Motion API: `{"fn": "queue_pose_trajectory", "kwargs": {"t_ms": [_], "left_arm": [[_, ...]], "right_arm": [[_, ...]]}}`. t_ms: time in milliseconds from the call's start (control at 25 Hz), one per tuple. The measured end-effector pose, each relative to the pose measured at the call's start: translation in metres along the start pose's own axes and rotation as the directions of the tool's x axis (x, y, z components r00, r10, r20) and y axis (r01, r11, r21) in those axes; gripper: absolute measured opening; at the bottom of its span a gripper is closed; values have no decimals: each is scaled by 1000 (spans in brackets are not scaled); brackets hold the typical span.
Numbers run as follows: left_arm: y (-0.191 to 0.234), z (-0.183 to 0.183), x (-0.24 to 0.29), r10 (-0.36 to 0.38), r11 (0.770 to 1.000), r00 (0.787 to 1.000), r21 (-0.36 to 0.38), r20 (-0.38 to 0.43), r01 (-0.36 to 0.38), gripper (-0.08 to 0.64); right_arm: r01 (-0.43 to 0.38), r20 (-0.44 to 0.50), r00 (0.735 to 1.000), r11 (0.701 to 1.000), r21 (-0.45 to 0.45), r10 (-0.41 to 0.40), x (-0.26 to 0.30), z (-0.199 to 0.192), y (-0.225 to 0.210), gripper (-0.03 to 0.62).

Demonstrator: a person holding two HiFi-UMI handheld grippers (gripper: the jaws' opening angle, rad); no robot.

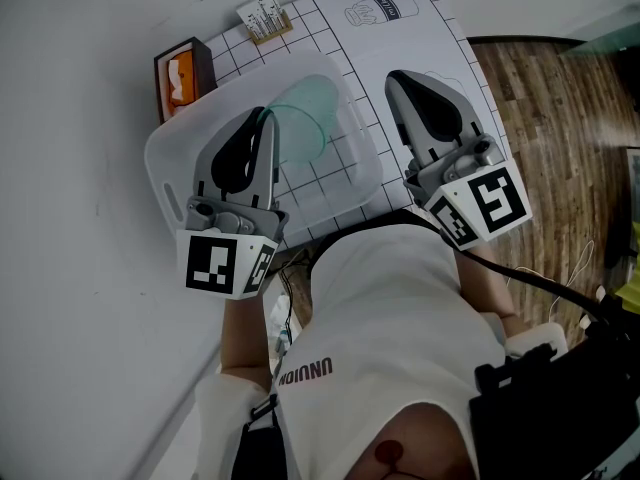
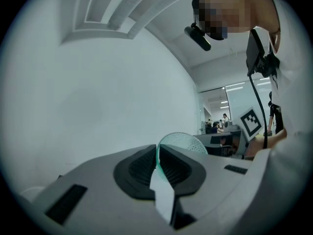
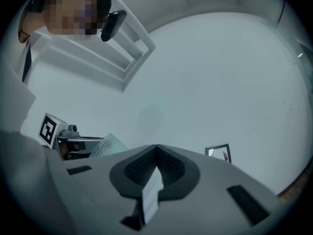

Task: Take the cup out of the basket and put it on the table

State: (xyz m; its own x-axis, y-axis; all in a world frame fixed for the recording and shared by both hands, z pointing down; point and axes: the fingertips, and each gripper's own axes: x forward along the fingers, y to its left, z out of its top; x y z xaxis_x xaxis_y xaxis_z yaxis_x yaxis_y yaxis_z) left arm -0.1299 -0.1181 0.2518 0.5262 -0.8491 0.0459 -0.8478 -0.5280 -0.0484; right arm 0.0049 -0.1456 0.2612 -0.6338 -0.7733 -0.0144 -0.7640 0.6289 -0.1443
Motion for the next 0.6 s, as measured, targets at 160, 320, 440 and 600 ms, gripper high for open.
{"fn": "queue_pose_trajectory", "kwargs": {"t_ms": [160,320,440,600], "left_arm": [[0,1,0,-3,1000,1000,1,3,3,32],[0,2,0,-4,1000,1000,3,3,4,32],[1,3,0,-3,1000,1000,4,2,3,32],[1,2,0,-3,1000,1000,4,1,3,32]], "right_arm": [[0,-2,1000,1000,1,0,1,0,0,18],[-3,-2,1000,1000,3,3,1,0,1,18],[-2,-2,1000,1000,5,2,2,0,1,18],[-1,-3,1000,1000,5,1,2,0,1,18]]}}
